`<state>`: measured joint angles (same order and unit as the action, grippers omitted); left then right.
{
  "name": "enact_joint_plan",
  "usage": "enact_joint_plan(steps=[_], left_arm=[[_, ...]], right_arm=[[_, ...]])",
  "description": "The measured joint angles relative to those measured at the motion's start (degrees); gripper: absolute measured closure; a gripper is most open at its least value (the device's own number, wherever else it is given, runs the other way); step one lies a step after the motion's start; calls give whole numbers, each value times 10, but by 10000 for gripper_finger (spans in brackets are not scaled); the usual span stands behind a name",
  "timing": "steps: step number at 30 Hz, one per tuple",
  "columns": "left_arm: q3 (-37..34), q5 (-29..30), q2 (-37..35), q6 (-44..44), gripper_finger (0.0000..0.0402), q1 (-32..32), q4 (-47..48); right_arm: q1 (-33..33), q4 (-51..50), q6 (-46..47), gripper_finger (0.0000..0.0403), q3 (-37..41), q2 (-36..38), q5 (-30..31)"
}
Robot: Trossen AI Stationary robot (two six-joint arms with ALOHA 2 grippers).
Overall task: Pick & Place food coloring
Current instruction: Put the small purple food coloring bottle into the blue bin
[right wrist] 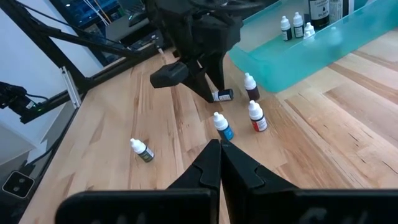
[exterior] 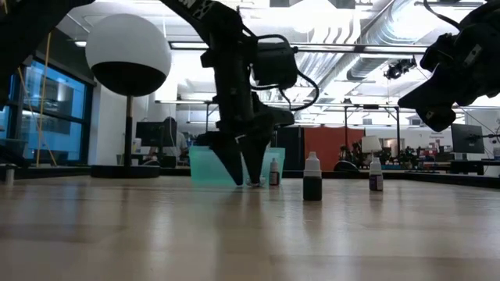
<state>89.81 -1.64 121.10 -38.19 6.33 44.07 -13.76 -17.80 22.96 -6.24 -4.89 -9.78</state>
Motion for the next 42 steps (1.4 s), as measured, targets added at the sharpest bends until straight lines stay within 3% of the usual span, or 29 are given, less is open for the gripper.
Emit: enact_joint_plan(steps=[13, 29, 36, 42], left_arm=[[1, 20, 8, -10, 233, -7, -17], [1, 17, 9, -9, 336, -8, -18], [1, 6, 9, -3, 347, -7, -15], [33, -11, 13, 33, 348, -7, 46]], right_arm=[[0, 0, 0, 402, 0, 0, 0], [0, 0, 0, 402, 0, 0, 0], [0, 0, 0, 402, 0, 0, 0], [0, 0, 1, 402, 0, 0, 0]])
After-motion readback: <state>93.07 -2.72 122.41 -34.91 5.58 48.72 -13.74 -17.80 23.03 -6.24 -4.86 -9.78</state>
